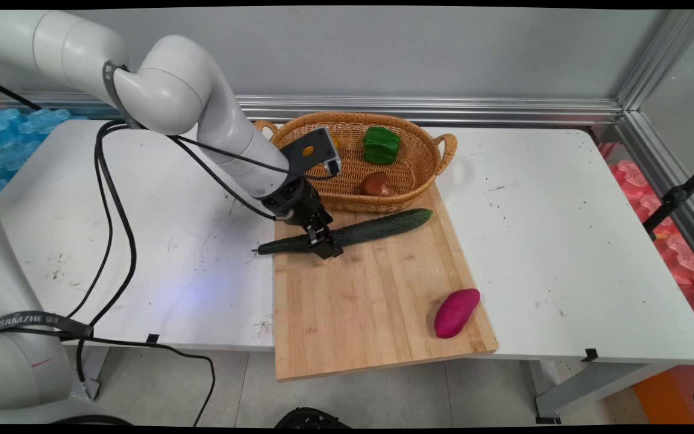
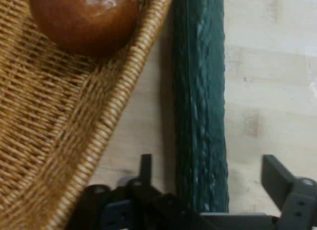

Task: Place the picked object on the cutting board

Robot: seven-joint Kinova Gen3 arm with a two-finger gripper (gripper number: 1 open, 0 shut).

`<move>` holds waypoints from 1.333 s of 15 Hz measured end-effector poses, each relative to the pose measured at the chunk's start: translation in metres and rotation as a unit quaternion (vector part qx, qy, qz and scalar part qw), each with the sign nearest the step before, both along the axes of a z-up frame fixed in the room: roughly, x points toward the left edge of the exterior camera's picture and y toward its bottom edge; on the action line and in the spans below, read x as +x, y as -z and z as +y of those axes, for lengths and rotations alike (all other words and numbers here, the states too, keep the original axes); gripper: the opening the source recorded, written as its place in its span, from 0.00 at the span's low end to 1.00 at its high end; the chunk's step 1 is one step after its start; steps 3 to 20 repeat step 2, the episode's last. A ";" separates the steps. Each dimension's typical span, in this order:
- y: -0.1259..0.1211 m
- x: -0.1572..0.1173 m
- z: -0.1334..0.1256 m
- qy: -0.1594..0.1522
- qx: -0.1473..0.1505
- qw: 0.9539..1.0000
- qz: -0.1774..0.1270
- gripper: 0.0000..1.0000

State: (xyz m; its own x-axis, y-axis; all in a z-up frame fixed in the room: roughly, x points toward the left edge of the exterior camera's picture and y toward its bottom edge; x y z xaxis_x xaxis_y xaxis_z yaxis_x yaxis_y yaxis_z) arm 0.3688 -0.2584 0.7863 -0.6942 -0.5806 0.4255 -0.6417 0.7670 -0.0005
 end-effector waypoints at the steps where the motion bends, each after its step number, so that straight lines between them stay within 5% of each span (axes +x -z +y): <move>1: 0.001 0.001 0.001 0.002 0.001 1.000 0.000 1.00; 20: 0.001 0.002 0.001 0.005 0.001 1.000 -0.001 1.00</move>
